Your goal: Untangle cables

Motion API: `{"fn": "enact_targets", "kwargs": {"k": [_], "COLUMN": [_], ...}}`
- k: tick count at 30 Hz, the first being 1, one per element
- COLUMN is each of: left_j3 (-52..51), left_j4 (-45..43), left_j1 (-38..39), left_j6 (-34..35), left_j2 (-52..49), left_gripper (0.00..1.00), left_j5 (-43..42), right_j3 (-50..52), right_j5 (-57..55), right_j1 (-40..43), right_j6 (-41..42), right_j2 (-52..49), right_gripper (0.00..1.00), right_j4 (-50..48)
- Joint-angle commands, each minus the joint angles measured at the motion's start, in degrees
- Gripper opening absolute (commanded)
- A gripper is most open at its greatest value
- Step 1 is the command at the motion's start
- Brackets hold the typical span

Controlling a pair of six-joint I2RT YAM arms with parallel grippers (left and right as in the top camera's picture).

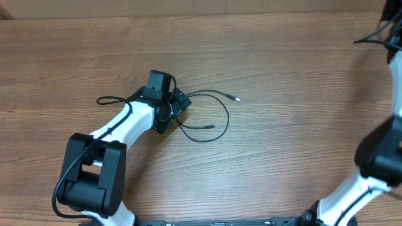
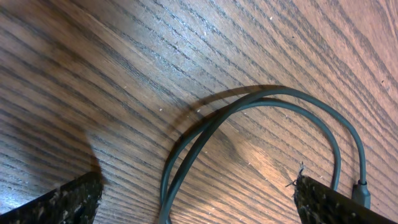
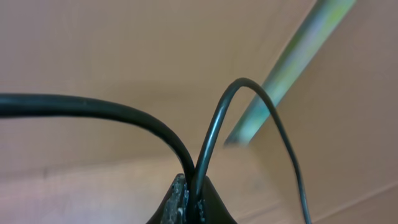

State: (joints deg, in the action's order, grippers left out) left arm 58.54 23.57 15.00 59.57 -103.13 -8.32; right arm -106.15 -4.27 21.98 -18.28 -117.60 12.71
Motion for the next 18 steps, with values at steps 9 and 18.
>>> {"fn": "enact_targets", "kwargs": {"k": [9,18], "left_j3": [-2.9,-2.9], "left_j4": [0.8,0.8], "left_j1": [-0.3,-0.3], "left_j6": [-1.3,-1.3], "left_j2": [-3.4,-3.4], "left_gripper": [1.0,0.99], "left_j5": [2.8,2.8], "right_j3": [-0.4,-0.4], "right_j5": [4.9,4.8], "right_j1": [-0.9,0.3], "right_j6": [2.2,2.3], "right_j2": [-16.0,-15.7], "right_gripper": [0.04,1.0], "right_j4": [2.6,5.0]}}
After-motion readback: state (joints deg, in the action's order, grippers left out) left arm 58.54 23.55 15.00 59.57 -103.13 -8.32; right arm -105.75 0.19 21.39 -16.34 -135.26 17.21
